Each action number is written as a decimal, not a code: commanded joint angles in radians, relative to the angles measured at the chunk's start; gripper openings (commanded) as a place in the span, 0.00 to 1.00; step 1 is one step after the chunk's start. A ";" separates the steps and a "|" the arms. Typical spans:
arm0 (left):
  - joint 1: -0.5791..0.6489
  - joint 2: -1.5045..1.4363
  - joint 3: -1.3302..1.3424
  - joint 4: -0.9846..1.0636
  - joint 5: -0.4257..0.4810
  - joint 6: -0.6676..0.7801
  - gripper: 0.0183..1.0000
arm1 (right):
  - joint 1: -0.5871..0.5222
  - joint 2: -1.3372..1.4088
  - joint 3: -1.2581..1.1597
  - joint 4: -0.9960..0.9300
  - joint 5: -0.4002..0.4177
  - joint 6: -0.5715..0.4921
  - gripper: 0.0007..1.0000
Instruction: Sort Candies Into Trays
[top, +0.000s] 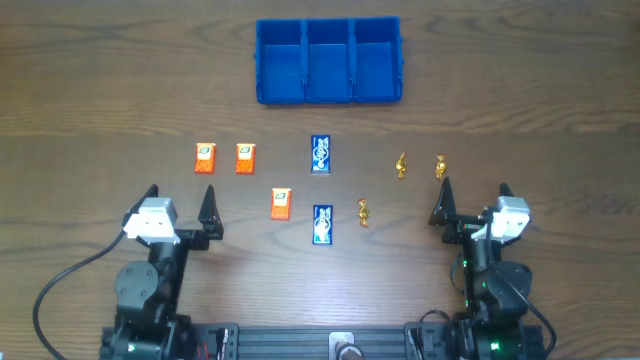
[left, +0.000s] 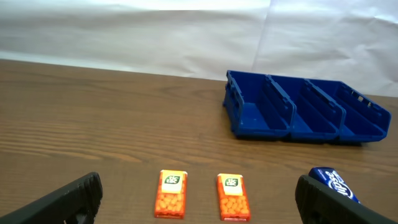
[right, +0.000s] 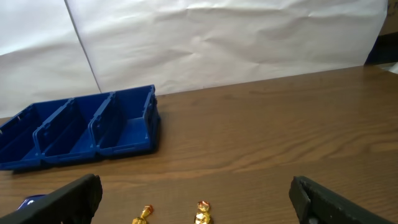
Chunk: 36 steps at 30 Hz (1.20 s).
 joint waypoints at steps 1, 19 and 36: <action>-0.005 -0.006 -0.024 -0.033 -0.011 0.003 1.00 | -0.007 -0.008 -0.003 -0.003 -0.005 -0.004 1.00; -0.005 -0.006 -0.016 -0.027 -0.013 -0.008 1.00 | -0.007 -0.008 -0.003 -0.003 -0.005 -0.004 1.00; 0.002 0.956 0.821 -0.560 -0.064 0.056 0.96 | -0.007 -0.008 -0.003 -0.003 -0.005 -0.004 1.00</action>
